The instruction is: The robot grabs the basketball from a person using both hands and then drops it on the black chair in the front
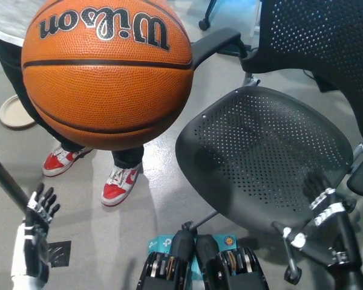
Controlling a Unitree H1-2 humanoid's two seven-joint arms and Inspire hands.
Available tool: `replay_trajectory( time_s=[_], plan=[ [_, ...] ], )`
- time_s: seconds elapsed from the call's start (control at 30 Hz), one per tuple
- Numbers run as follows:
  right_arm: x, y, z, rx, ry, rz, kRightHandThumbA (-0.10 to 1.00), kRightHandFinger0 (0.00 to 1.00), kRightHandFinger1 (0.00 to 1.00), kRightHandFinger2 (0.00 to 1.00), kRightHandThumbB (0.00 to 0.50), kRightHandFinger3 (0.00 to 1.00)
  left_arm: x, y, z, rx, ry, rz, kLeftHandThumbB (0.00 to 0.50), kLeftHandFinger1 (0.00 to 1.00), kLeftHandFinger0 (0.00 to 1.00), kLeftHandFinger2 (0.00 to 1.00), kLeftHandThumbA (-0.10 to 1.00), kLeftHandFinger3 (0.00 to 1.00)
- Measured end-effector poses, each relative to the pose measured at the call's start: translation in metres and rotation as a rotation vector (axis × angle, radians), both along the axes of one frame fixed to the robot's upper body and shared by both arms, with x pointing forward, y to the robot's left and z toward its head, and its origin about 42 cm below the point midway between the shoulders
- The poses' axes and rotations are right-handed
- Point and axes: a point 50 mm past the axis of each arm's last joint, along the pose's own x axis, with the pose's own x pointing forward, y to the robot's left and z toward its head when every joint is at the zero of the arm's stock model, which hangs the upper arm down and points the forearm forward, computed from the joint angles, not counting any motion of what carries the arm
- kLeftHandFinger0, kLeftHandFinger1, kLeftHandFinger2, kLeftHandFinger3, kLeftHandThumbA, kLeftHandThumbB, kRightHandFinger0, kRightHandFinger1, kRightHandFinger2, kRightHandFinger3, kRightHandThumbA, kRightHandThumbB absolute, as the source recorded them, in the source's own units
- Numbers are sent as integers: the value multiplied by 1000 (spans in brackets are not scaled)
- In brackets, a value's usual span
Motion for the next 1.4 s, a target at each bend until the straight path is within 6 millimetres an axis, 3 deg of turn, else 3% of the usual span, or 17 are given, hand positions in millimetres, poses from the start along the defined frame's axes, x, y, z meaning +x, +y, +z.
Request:
replay_trajectory(
  time_s=[0.13, 0.2, 0.23, 0.27, 0.4, 0.43, 0.53, 0.57, 0.6, 0.7, 0.77, 0.93, 1.03, 1.13, 1.4],
  plan=[
    [6, -2, 40, 47, -114, 13, 1000, 1000, 1000, 1000, 274, 1000, -2, 17, 22, 6, -79, 43, 219, 1000, 1000, 1000, 1000, 1000],
    [9, -1, 51, 62, -140, 26, 1000, 1000, 1000, 1000, 293, 1000, -3, 22, 29, 5, -103, 55, 263, 1000, 1000, 1000, 1000, 1000],
    [14, 1, 69, 77, -187, 47, 1000, 1000, 1000, 1000, 294, 1000, -4, 30, 42, 7, -141, 75, 263, 1000, 1000, 1000, 1000, 1000],
    [16, 2, 72, 80, -195, 52, 1000, 1000, 1000, 1000, 307, 1000, -4, 32, 45, 8, -152, 79, 284, 1000, 1000, 1000, 1000, 1000],
    [34, 10, 120, 106, -303, 123, 1000, 1000, 1000, 1000, 299, 1000, 0, 56, 89, 29, -270, 114, 288, 1000, 1000, 1000, 1000, 1000],
    [34, 10, 120, 106, -303, 123, 1000, 1000, 1000, 1000, 301, 1000, 0, 56, 89, 29, -270, 114, 289, 1000, 1000, 1000, 1000, 1000],
    [53, 21, 145, 108, -342, 175, 1000, 1000, 1000, 1000, 305, 1000, 8, 72, 126, 37, -363, 128, 290, 1000, 1000, 1000, 1000, 1000],
    [55, 23, 148, 107, -343, 184, 1000, 1000, 1000, 1000, 277, 1000, 10, 74, 133, 36, -379, 129, 320, 1000, 1000, 1000, 1000, 1000],
    [57, 25, 151, 107, -343, 192, 1000, 1000, 1000, 1000, 311, 1000, 12, 76, 140, 32, -398, 129, 319, 1000, 1000, 1000, 1000, 1000],
    [72, 32, 154, 108, -319, 215, 1000, 1000, 1000, 1000, 314, 1000, 15, 77, 157, 24, -421, 127, 320, 1000, 1000, 1000, 1000, 1000],
    [80, 36, 159, 107, -315, 228, 1000, 1000, 1000, 1000, 323, 1000, 20, 77, 174, 25, -455, 120, 244, 1000, 1000, 1000, 1000, 1000],
    [107, 57, 178, 126, -307, 276, 1000, 1000, 1000, 1000, 352, 1000, 36, 65, 215, 46, -523, 73, 226, 1000, 1000, 1000, 1000, 1000],
    [118, 68, 188, 147, -302, 308, 1000, 1000, 1000, 1000, 340, 1000, 43, 59, 224, 58, -515, 50, 236, 1000, 1000, 1000, 1000, 1000],
    [133, 81, 193, 165, -273, 339, 1000, 1000, 1000, 1000, 319, 1000, 51, 45, 232, 73, -508, 6, 195, 1000, 1000, 1000, 1000, 1000],
    [149, 110, 193, 215, -219, 374, 1000, 1000, 1000, 1000, 340, 1000, 57, 14, 246, 113, -510, -80, 222, 1000, 1000, 1000, 1000, 1000]
  ],
)
